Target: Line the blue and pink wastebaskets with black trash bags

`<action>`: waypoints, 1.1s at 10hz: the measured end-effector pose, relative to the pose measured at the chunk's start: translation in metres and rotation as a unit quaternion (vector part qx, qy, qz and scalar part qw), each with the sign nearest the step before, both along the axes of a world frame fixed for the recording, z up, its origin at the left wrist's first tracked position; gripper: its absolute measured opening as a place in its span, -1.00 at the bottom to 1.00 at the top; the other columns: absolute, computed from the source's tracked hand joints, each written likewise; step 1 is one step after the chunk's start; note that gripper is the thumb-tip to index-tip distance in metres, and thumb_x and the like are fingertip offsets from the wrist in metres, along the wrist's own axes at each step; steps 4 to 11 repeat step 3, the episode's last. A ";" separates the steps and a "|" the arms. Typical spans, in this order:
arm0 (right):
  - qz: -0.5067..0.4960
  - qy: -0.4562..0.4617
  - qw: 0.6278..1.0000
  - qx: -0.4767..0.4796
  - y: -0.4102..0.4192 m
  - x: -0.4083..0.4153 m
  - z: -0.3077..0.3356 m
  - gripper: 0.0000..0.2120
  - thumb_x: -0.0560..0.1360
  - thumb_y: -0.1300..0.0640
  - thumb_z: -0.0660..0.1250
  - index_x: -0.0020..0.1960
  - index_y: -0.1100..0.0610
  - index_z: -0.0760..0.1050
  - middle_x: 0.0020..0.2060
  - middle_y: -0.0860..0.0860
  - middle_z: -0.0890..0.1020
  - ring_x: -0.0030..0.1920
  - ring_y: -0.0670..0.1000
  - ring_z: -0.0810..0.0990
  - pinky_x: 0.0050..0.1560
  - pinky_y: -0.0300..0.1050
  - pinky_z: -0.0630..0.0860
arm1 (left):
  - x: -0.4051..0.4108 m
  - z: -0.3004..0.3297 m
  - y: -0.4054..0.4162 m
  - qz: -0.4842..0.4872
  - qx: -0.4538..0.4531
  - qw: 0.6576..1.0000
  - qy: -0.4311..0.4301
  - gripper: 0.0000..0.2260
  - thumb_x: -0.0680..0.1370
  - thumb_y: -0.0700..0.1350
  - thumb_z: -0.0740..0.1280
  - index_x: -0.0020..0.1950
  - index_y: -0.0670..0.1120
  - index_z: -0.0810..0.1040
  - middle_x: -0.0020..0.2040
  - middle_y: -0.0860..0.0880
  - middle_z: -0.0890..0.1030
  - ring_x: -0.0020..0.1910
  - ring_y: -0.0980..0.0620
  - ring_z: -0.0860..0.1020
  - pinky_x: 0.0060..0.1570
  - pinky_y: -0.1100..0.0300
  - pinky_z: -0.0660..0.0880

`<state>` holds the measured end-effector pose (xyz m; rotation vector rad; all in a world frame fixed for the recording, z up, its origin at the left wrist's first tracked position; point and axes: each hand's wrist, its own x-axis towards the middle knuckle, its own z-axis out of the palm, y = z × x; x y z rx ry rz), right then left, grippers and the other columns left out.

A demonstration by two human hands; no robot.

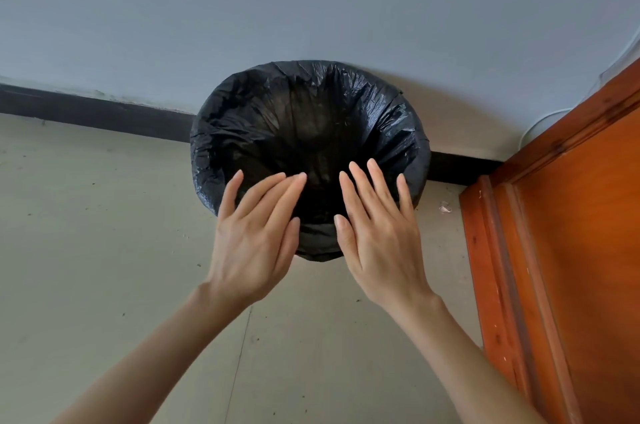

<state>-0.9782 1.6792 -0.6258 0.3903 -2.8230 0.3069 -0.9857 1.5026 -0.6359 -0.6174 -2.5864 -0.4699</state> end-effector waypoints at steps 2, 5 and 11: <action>-0.031 -0.073 0.996 0.045 -0.002 -0.002 0.004 -0.50 0.61 -0.05 -0.12 0.42 0.19 0.25 0.41 0.14 0.36 0.47 0.14 0.20 0.45 0.14 0.10 | 0.003 0.009 0.006 0.064 -0.067 0.990 -0.109 -0.58 0.59 -0.04 0.00 0.41 -0.16 0.30 0.36 -0.09 0.44 0.38 -0.05 0.34 0.39 -0.12 0.14; -0.040 -0.175 0.984 0.016 -0.014 0.008 0.081 -0.47 0.59 -0.07 -0.11 0.43 0.20 0.22 0.41 0.18 0.34 0.46 0.18 0.20 0.42 0.15 0.16 | 0.019 0.085 0.002 0.066 -0.091 0.972 -0.208 -0.55 0.58 0.02 -0.03 0.42 -0.14 0.26 0.37 -0.11 0.41 0.40 -0.10 0.31 0.35 -0.16 0.21; -0.040 -0.175 0.984 0.016 -0.014 0.008 0.081 -0.47 0.59 -0.07 -0.11 0.43 0.20 0.22 0.41 0.18 0.34 0.46 0.18 0.20 0.42 0.15 0.16 | 0.019 0.085 0.002 0.066 -0.091 0.972 -0.208 -0.55 0.58 0.02 -0.03 0.42 -0.14 0.26 0.37 -0.11 0.41 0.40 -0.10 0.31 0.35 -0.16 0.21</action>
